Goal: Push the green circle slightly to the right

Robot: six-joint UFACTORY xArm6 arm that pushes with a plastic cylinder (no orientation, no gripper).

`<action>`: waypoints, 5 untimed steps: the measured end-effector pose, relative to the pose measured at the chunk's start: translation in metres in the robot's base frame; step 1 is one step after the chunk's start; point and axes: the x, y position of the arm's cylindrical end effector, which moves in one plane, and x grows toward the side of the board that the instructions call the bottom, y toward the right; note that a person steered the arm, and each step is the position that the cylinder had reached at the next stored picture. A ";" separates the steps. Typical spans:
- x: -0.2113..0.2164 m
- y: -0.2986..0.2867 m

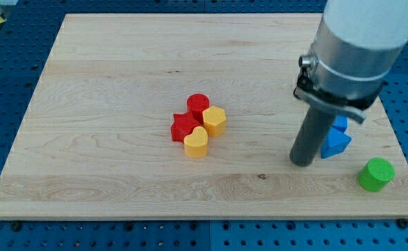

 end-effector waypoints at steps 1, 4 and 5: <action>0.014 0.041; 0.062 0.132; 0.061 0.162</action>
